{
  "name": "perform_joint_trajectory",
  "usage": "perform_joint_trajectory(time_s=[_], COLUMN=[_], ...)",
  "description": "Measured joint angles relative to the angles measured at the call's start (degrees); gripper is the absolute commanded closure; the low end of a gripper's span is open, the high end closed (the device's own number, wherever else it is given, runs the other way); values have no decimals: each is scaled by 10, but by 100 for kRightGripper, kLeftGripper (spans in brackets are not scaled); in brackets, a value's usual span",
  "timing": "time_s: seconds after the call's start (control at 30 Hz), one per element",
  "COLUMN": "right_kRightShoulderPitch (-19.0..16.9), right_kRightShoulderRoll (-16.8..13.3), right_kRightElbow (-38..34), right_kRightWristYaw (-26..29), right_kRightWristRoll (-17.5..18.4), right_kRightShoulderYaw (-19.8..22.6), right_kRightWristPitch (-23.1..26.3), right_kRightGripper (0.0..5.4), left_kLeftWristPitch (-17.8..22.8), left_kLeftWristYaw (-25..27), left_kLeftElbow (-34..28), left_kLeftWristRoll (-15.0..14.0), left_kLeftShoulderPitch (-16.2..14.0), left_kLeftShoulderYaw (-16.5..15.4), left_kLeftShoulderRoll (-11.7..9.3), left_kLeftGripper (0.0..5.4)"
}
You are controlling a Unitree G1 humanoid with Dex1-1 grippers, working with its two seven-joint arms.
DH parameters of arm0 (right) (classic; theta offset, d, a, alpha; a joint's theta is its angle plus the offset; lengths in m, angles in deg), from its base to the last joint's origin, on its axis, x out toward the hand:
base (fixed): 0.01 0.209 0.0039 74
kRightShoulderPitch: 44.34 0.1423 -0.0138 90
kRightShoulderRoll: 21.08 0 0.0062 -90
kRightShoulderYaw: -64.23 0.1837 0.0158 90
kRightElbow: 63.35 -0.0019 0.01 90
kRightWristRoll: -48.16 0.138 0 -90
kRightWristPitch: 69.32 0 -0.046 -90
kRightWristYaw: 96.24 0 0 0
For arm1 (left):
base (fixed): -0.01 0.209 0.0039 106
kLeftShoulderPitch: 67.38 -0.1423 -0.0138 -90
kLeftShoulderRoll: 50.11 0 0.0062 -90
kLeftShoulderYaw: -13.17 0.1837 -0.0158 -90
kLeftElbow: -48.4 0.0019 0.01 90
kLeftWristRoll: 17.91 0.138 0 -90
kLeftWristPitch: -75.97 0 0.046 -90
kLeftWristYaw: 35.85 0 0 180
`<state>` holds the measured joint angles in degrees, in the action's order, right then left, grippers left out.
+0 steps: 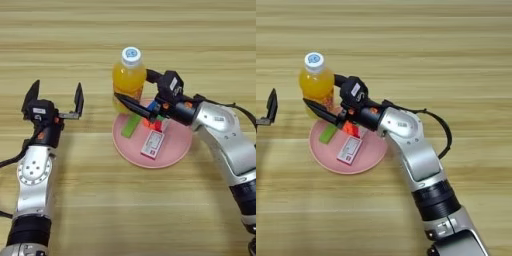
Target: Move the objects on the table
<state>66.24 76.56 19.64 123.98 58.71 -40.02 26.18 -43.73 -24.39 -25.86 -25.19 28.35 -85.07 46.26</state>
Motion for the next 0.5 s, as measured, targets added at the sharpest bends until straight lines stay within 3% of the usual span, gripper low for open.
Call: perform_joint_trajectory(time_s=[0.43,0.5], right_kRightShoulderPitch=[-20,-21], right_kRightShoulderRoll=[-35,-38], right_kRightElbow=[2,5], right_kRightWristYaw=[-20,-24], right_kRightWristRoll=[-1,-1], right_kRightShoulderYaw=[26,30], right_kRightWristPitch=[1,0], right_kRightGripper=[205,205], left_kLeftWristPitch=[7,21], left_kLeftWristYaw=[59,79], left_kLeftElbow=[-39,-49], left_kLeftWristRoll=[-28,-45], left_kLeftShoulderPitch=[-16,-23], left_kLeftShoulderYaw=[14,17], left_kLeftShoulderRoll=[-2,-4], left_kLeftGripper=[0,0])
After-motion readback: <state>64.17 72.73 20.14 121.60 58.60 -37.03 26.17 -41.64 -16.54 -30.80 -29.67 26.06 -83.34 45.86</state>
